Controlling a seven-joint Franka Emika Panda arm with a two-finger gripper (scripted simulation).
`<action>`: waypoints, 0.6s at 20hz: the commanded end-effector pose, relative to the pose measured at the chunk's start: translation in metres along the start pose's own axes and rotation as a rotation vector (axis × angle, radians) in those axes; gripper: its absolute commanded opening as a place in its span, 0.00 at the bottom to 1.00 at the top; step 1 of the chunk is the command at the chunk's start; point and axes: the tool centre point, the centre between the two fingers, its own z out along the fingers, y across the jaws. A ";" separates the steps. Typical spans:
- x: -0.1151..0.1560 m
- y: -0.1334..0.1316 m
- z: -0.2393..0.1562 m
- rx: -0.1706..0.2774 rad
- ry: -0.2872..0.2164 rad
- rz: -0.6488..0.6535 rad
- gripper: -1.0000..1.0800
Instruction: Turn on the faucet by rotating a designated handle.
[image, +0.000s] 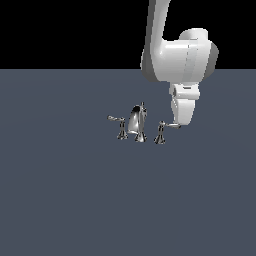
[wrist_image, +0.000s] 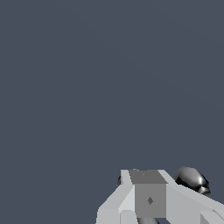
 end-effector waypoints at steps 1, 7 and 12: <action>0.009 0.009 0.000 -0.011 0.003 0.010 0.00; -0.003 0.017 0.000 -0.003 0.000 0.002 0.00; -0.005 0.032 0.000 -0.006 0.001 0.005 0.00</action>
